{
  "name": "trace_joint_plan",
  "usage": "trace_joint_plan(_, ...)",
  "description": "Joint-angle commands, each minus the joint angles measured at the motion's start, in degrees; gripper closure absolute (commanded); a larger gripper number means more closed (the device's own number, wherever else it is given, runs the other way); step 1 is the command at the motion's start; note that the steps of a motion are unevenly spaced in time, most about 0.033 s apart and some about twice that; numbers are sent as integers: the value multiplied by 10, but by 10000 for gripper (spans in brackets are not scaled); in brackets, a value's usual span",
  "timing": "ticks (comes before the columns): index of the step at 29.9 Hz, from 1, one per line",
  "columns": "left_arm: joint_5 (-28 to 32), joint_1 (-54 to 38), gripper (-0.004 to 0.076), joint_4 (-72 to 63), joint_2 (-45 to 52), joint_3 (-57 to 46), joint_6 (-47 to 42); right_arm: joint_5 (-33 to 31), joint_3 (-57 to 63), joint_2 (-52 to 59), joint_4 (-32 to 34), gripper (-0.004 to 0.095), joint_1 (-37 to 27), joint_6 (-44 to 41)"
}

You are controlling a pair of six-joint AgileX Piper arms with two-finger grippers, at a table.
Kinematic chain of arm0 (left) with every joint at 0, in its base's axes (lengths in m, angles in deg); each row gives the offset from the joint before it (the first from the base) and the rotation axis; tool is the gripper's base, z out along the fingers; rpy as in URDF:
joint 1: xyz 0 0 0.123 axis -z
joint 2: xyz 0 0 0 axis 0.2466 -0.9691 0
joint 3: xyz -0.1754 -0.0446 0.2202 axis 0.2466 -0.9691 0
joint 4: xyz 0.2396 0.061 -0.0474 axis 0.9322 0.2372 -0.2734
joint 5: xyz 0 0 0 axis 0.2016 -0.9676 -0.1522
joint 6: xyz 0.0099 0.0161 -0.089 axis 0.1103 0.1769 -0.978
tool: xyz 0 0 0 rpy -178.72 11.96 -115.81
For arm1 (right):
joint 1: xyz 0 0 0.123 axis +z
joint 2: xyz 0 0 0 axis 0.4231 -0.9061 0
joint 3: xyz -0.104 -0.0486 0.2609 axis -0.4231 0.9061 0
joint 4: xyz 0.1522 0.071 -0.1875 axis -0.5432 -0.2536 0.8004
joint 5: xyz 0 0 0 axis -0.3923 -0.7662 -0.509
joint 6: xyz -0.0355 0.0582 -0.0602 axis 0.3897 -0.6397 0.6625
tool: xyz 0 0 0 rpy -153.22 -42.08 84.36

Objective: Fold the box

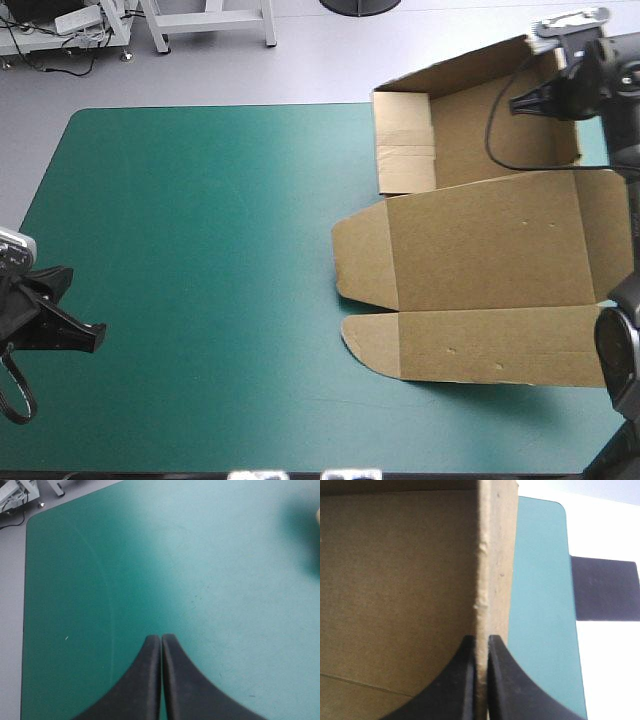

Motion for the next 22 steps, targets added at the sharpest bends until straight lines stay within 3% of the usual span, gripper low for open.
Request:
trace_joint_plan(1, -4, 0, 729, 17, 23, -26, -14, -2, 34, 58, -15, 931, -78, -3)
trace_joint_plan(6, 5, 0, 729, 17, 47, -66, -14, 12, 152, 78, -70, 931, -187, 9)
trace_joint_plan(10, 4, 0, 729, 17, 55, -78, -14, 46, 262, 83, -88, 932, -237, 29)
trace_joint_plan(18, 4, 0, 729, 17, 56, -78, -15, 194, 433, 83, -189, 931, -247, 70)
trace_joint_plan(22, 4, 0, 729, 17, 56, -78, -15, 243, 480, 82, -194, 931, -247, 92)
